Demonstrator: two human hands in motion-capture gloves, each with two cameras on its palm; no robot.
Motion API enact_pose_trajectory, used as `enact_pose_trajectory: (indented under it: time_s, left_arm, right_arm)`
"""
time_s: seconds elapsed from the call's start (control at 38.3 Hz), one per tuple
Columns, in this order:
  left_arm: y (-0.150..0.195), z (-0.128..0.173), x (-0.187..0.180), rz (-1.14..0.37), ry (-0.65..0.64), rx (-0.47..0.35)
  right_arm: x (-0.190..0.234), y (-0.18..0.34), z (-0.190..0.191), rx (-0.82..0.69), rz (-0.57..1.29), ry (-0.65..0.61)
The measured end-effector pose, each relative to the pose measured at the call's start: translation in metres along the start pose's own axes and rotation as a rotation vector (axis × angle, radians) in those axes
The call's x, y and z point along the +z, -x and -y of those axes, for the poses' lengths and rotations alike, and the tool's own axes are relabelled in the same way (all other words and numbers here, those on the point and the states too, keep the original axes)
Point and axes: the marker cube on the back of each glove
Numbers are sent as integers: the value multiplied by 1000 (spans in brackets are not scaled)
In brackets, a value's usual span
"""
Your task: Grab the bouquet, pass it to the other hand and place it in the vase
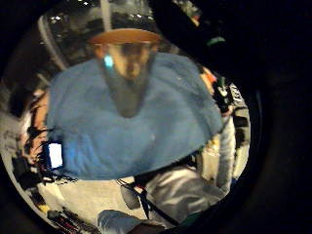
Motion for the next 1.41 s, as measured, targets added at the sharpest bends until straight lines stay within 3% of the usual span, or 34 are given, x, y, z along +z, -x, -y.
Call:
enact_pose_trajectory:
  time_s: [0.13, 0.18, 0.37, 0.57, 0.78, 0.89, 0.97, 1.07, 1.17, 1.3, 1.41]
  left_arm:
    - [-33, 24, 5, -447, 172, -21]
    - [-43, 37, 10, -558, 208, -43]
    - [-66, 71, 40, -656, 289, -43]
    - [-82, 105, 79, -768, 387, 0]
    - [-115, 112, 109, -745, 256, 20]
    - [-116, 117, 112, -758, 111, -33]
    - [-112, 120, 114, -768, 21, -90]
    - [-111, 119, 116, -772, -4, -121]
    - [-113, 118, 112, -755, -66, -143]
    - [-114, 122, 95, -762, -240, -115]
    - [-125, 127, 57, -708, -323, -94]
  right_arm:
    - [7, 42, -8, -118, 248, 59]
    - [16, 52, -4, -197, 346, 73]
    - [38, 79, -17, -317, 508, 103]
    - [58, 110, -51, -224, 527, 92]
    - [76, 136, -86, -297, 580, 108]
    - [95, 126, -71, -465, 614, 97]
    - [100, 122, -72, -464, 590, 100]
    - [97, 127, -84, -428, 575, 116]
    - [113, 114, -78, -368, 663, 260]
    - [105, 111, -74, -389, 633, 285]
    - [103, 93, -58, -441, 556, 320]
